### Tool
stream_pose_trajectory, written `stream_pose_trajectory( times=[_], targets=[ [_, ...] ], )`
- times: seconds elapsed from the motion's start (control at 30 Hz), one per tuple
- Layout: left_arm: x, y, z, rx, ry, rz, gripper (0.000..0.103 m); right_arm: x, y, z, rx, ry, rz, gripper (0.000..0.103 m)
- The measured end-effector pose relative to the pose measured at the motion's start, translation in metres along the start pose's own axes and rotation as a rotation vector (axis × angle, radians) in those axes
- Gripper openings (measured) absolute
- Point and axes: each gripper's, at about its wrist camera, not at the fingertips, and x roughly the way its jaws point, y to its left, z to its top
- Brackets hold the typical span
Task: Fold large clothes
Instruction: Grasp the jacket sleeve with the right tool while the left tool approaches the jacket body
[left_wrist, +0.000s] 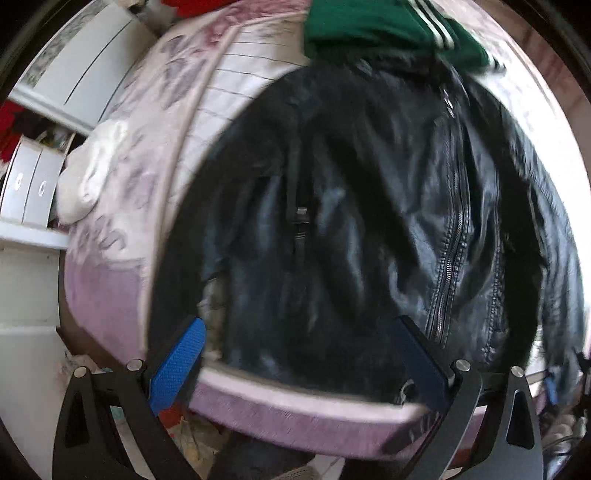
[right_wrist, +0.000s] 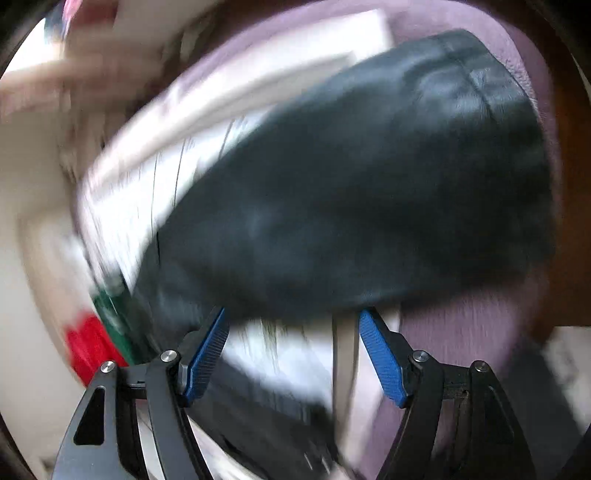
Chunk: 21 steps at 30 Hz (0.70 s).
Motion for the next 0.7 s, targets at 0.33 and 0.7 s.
stream_pose_trajectory(
  times=[0.33,0.7],
  targets=[
    [0.05,-0.073,0.014,0.112,-0.002,-0.04,0.103,0.018,-0.029,0.012,-0.029,-0.138,0.105,0.04],
    [0.066,-0.087,0.024,0.114,-0.023,-0.039,0.103,0.056,0.019,0.039,0.084,-0.307,0.188,0.064]
  ],
)
